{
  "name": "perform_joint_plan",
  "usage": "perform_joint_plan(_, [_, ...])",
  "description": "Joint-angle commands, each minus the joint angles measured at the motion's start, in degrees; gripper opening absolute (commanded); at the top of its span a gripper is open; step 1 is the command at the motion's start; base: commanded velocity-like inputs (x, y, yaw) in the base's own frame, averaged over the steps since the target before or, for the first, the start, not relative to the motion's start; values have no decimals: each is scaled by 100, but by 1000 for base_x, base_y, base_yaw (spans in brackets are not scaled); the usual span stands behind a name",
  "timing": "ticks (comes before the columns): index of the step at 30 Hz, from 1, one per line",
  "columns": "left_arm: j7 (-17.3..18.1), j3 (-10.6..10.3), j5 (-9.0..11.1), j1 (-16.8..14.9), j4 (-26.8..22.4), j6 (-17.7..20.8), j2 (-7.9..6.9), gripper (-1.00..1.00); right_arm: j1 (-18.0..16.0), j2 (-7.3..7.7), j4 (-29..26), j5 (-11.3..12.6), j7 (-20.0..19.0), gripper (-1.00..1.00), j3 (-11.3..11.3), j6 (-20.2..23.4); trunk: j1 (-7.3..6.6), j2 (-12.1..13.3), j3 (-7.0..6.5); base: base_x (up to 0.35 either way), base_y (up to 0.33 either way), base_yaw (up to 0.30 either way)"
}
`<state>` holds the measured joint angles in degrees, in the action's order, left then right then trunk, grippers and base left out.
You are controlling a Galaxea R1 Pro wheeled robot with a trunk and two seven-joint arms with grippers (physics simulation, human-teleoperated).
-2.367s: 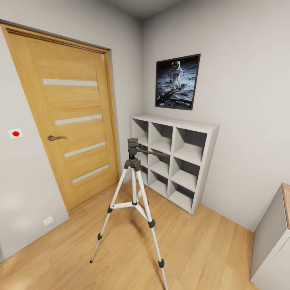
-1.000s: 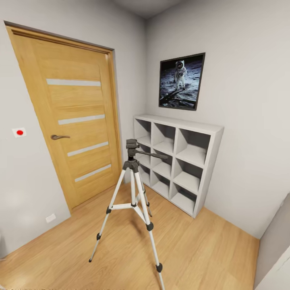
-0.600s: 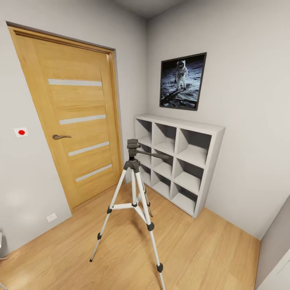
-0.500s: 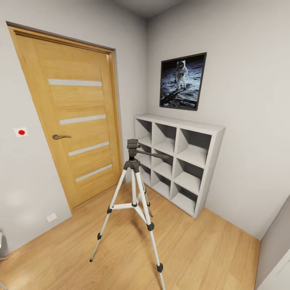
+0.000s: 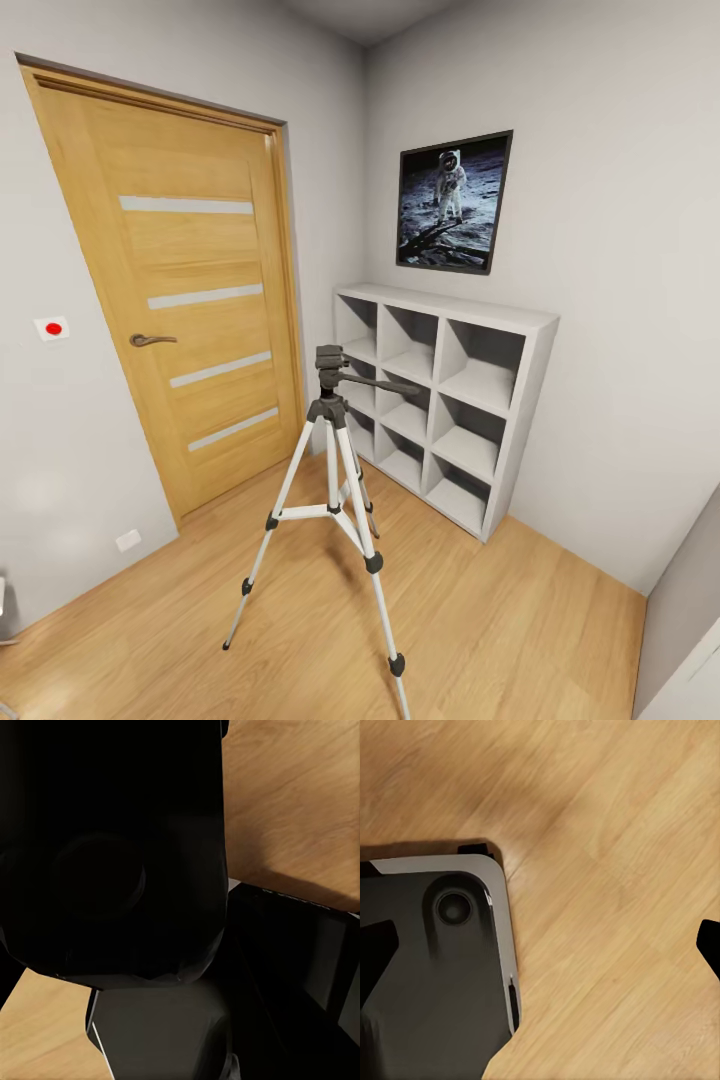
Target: Attach the digital camera to the camera tripod in the bedroom.
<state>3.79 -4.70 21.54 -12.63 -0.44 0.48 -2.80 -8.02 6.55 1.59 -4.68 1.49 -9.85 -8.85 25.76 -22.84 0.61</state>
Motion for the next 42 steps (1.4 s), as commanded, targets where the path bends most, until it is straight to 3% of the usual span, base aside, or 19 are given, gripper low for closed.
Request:
perform_joint_plan(1, [8,-48,43,-2,0,5,-2,-100,-7,2,17,-50,14,100,-44,-31,3,-8,6,0,0,0])
perform_joint_plan(33, [8,-46,43,-2,0,5,-2,-100,-7,-30,17,-46,15,100,-44,-25,3,-8,6,0,0,33])
perform_joint_plan(42, [8,-48,43,-2,0,5,-2,-100,-7,3,17,-66,18,100,-44,-29,3,-8,6,0,0,220])
